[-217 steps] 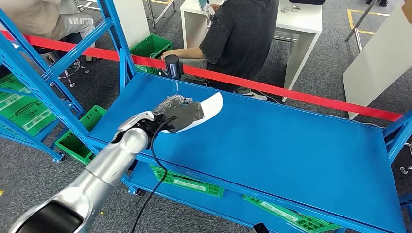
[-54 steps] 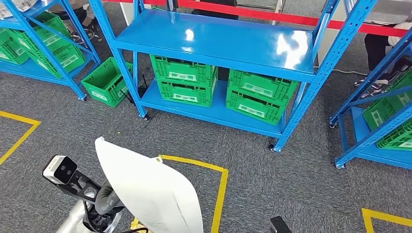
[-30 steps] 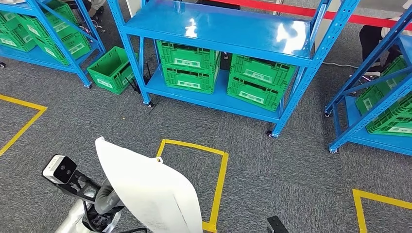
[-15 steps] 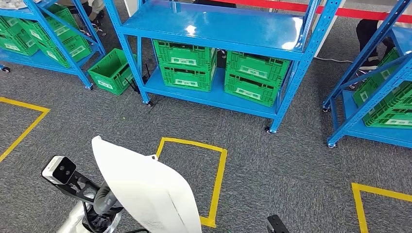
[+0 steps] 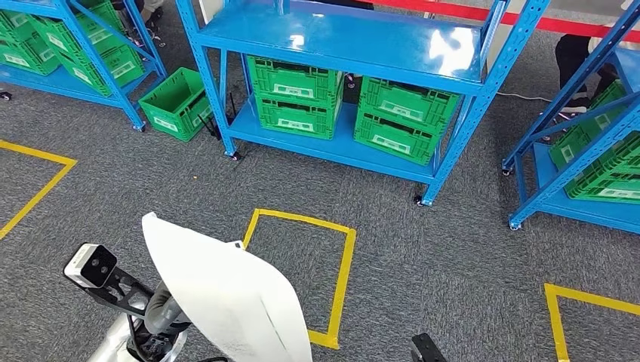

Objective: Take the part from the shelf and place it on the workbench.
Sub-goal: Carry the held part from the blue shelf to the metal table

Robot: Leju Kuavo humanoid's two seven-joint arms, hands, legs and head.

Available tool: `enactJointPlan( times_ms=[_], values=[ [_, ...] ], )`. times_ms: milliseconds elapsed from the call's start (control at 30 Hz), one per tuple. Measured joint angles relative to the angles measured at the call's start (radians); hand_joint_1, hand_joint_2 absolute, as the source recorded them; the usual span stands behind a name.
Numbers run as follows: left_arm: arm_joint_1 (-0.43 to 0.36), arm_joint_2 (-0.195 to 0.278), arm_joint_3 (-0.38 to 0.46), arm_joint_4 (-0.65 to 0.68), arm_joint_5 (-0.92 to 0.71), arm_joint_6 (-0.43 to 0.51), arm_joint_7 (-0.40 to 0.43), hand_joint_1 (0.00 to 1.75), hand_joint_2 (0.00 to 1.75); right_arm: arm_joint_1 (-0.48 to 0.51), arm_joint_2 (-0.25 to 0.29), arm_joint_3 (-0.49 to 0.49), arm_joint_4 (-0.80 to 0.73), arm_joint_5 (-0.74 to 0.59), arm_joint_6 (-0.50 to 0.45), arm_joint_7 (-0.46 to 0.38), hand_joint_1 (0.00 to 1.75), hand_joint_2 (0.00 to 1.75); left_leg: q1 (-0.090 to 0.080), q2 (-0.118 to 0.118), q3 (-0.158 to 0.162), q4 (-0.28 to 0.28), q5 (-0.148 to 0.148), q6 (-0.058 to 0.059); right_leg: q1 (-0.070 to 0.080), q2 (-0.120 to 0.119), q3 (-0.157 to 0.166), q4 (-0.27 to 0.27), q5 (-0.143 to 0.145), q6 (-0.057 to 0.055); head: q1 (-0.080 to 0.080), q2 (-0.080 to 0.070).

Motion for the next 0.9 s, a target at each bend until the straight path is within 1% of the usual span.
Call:
enactJointPlan(
  times_ms=[33,67,100,133,167,233,267,300,333,367,400,433,467,500,533,567,600,633,667,700,733,767,800,833,867,900],
  values=[
    [0.0,0.0,0.0,0.0,-0.001,0.0,-0.001,1.75,1.75,-0.001,0.0,-0.001,0.0,0.001,0.002,0.0,0.0,0.0,0.0,-0.001,-0.001,0.005,-0.002,-0.002,0.0,0.0,0.037,-0.076,0.031,0.008,0.0,0.0],
    [0.0,0.0,0.001,0.0,-0.001,0.0,-0.002,1.75,1.75,-0.002,0.0,-0.003,0.0,0.003,0.003,0.0,0.0,0.0,-0.003,-0.002,-0.005,0.014,-0.005,-0.006,0.001,0.0,0.071,-0.147,0.056,0.01,0.0,0.0],
    [0.0,0.0,0.001,0.0,-0.002,0.0,-0.003,1.75,1.75,-0.003,-0.001,-0.005,0.0,0.003,0.004,0.0,0.0,0.0,-0.004,-0.003,-0.01,0.021,-0.007,-0.011,0.002,0.0,0.095,-0.197,0.073,0.007,0.0,0.0],
    [0.001,0.0,0.002,0.0,-0.004,0.0,-0.004,1.75,1.75,-0.004,-0.001,-0.007,0.001,0.004,0.004,0.0,0.0,0.0,-0.006,-0.003,-0.015,0.027,-0.008,-0.015,0.004,0.0,0.105,-0.221,0.08,0.001,0.0,0.0],
    [0.001,0.0,0.003,0.0,-0.006,0.0,-0.006,1.75,1.75,-0.004,-0.001,-0.009,0.001,0.005,0.004,0.001,0.0,0.0,-0.007,-0.003,-0.019,0.031,-0.008,-0.019,0.007,0.001,0.104,-0.223,0.08,-0.006,-0.001,0.0],
    [0.002,0.0,0.004,0.0,-0.009,0.0,-0.008,1.75,1.75,-0.004,0.001,-0.013,0.003,0.008,0.004,0.002,0.0,0.0,-0.003,-0.003,-0.023,0.035,-0.01,-0.027,0.004,0.001,0.102,-0.224,0.086,-0.016,-0.001,0.0],
    [0.002,0.0,0.006,0.0,-0.011,0.0,-0.009,1.75,1.75,-0.005,0.001,-0.015,0.003,0.01,0.004,0.003,0.0,0.0,-0.001,-0.003,-0.029,0.05,-0.023,-0.033,0.001,0.002,0.103,-0.225,0.089,-0.022,-0.001,0.0],
    [0.002,0.001,0.007,0.0,-0.013,0.0,-0.011,1.75,1.75,-0.006,0.002,-0.016,0.003,0.012,0.005,0.004,0.0,0.0,0.002,-0.003,-0.043,0.086,-0.048,-0.039,-0.002,0.002,0.102,-0.227,0.091,-0.027,-0.002,0.0],
    [0.002,0.001,0.009,0.0,-0.015,0.001,-0.012,1.75,1.75,-0.007,0.002,-0.018,0.003,0.014,0.006,0.006,0.0,0.0,0.005,-0.003,-0.067,0.142,-0.082,-0.047,-0.003,0.002,0.102,-0.227,0.092,-0.03,-0.003,0.0],
    [0.003,0.001,0.009,0.0,-0.017,0.001,-0.014,1.75,1.75,-0.007,0.002,-0.019,0.003,0.016,0.007,0.007,0.0,0.0,0.009,-0.003,-0.096,0.212,-0.118,-0.053,-0.003,0.001,0.1,-0.227,0.093,-0.033,-0.004,0.0],
    [0.005,0.001,0.009,0.0,-0.019,0.001,-0.015,1.75,1.75,-0.007,0.002,-0.02,0.004,0.018,0.009,0.007,0.0,0.0,0.012,-0.003,-0.125,0.279,-0.146,-0.057,-0.002,0.001,0.098,-0.226,0.094,-0.034,-0.004,0.0],
    [0.007,0.001,0.009,0.0,-0.021,0.001,-0.016,1.75,1.75,-0.007,0.002,-0.021,0.004,0.021,0.011,0.008,0.0,0.0,0.015,-0.003,-0.14,0.319,-0.157,-0.06,-0.002,0.001,0.097,-0.226,0.094,-0.035,-0.004,0.0],
    [0.009,0.002,0.009,0.0,-0.021,0.001,-0.017,1.75,1.75,-0.007,0.002,-0.022,0.004,0.024,0.014,0.008,0.0,0.0,0.016,-0.003,-0.137,0.32,-0.148,-0.061,-0.002,0.002,0.097,-0.226,0.095,-0.035,-0.004,0.0],
    [0.01,0.002,0.01,0.0,-0.022,0.001,-0.018,1.75,1.75,-0.007,0.003,-0.022,0.004,0.027,0.017,0.008,0.0,0.0,0.017,-0.003,-0.113,0.28,-0.123,-0.059,-0.002,0.003,0.097,-0.226,0.096,-0.035,-0.004,0.0],
    [0.01,0.002,0.01,0.0,-0.022,0.001,-0.019,1.75,1.75,-0.007,0.003,-0.022,0.005,0.029,0.021,0.008,0.0,0.0,0.018,-0.004,-0.074,0.209,-0.087,-0.056,-0.002,0.004,0.099,-0.226,0.096,-0.034,-0.004,0.0],
    [0.01,0.002,0.01,0.0,-0.022,0.001,-0.019,1.75,1.75,-0.008,0.004,-0.022,0.005,0.03,0.024,0.009,0.0,0.0,0.017,-0.006,-0.033,0.135,-0.062,-0.051,-0.001,0.006,0.099,-0.226,0.097,-0.032,-0.003,0.0],
    [0.01,0.002,0.011,-0.001,-0.022,0.0,-0.02,1.75,1.75,-0.009,0.005,-0.023,0.005,0.031,0.026,0.009,0.0,0.0,0.015,-0.007,-0.003,0.077,-0.045,-0.046,0.001,0.007,0.098,-0.226,0.099,-0.029,-0.003,0.0],
    [0.01,0.002,0.011,-0.001,-0.022,0.0,-0.02,1.75,1.75,-0.01,0.005,-0.023,0.005,0.031,0.027,0.009,0.0,0.0,0.012,-0.009,0.012,0.045,-0.04,-0.041,0.003,0.007,0.095,-0.225,0.101,-0.025,-0.003,0.0],
    [0.01,0.002,0.012,-0.001,-0.022,0.0,-0.021,1.75,1.75,-0.01,0.006,-0.023,0.005,0.031,0.027,0.009,0.0,0.0,0.009,-0.009,0.013,0.036,-0.043,-0.037,0.004,0.007,0.091,-0.226,0.104,-0.02,-0.003,0.0],
    [0.01,0.002,0.012,-0.001,-0.022,0.0,-0.021,1.75,1.75,-0.01,0.006,-0.023,0.005,0.031,0.027,0.009,0.0,0.0,0.007,-0.009,0.01,0.033,-0.04,-0.033,0.004,0.007,0.088,-0.228,0.107,-0.015,-0.003,0.0],
    [0.01,0.002,0.012,-0.001,-0.022,0.0,-0.021,1.75,1.75,-0.01,0.006,-0.024,0.005,0.031,0.027,0.009,0.0,0.0,0.008,-0.007,0.01,0.028,-0.035,-0.026,0.003,0.007,0.085,-0.227,0.108,-0.01,-0.003,0.0],
    [0.009,0.001,0.012,-0.002,-0.022,-0.001,-0.021,1.75,1.75,-0.009,0.006,-0.024,0.005,0.031,0.027,0.008,0.0,0.0,0.009,-0.005,0.011,0.02,-0.029,-0.018,0.003,0.007,0.078,-0.218,0.102,-0.008,-0.003,0.0],
    [0.008,0.0,0.012,-0.002,-0.022,-0.002,-0.021,1.75,1.75,-0.009,0.006,-0.025,0.006,0.031,0.027,0.006,0.0,0.0,0.01,-0.003,0.012,0.012,-0.022,-0.01,0.003,0.007,0.064,-0.192,0.087,-0.009,-0.002,0.0],
    [0.007,-0.002,0.012,-0.002,-0.022,-0.003,-0.021,1.75,1.75,-0.009,0.006,-0.027,0.006,0.031,0.027,0.005,0.0,0.0,0.011,0.0,0.012,0.006,-0.017,-0.004,0.003,0.006,0.039,-0.141,0.061,-0.013,-0.001,0.0],
    [0.006,-0.004,0.012,-0.002,-0.023,-0.005,-0.021,1.75,1.75,-0.008,0.005,-0.028,0.007,0.031,0.027,0.003,0.0,0.0,0.008,0.001,0.009,0.005,-0.014,0.0,0.004,0.006,0.007,-0.072,0.029,-0.019,0.0,0.0],
    [0.006,-0.005,0.011,-0.001,-0.023,-0.006,-0.021,1.75,1.75,-0.006,0.005,-0.03,0.007,0.031,0.027,0.002,0.0,0.0,0.005,0.002,0.006,0.005,-0.013,0.002,0.004,0.006,-0.025,0.0,0.001,-0.022,0.0,0.0]
  ],
)
